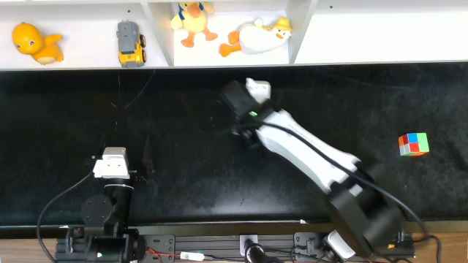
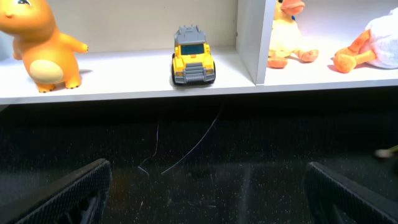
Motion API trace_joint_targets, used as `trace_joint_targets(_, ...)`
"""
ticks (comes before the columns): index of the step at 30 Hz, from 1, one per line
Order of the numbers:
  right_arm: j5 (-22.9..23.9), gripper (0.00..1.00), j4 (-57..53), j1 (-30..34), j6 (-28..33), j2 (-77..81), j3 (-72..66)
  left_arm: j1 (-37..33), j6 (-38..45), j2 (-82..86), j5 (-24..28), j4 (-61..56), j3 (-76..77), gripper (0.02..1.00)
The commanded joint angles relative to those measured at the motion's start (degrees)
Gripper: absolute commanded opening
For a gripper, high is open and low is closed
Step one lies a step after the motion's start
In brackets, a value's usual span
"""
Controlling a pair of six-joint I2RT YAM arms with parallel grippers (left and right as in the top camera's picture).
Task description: Store Toys
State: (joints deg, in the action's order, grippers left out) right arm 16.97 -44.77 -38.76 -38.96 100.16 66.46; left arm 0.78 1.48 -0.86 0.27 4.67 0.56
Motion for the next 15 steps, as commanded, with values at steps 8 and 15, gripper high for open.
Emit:
trace_joint_targets(8, -4.7, 0.047, -3.6, 13.6, 3.5, -31.1, -22.8, 0.4, -0.2, 0.7, 0.3, 0.2, -0.1, 0.996)
trace_joint_targets(15, -11.7, 0.066, -8.7, 33.1, 24.1, -35.0, -20.1, 0.4, -0.2, 0.7, 0.3, 0.2, -0.1, 0.996)
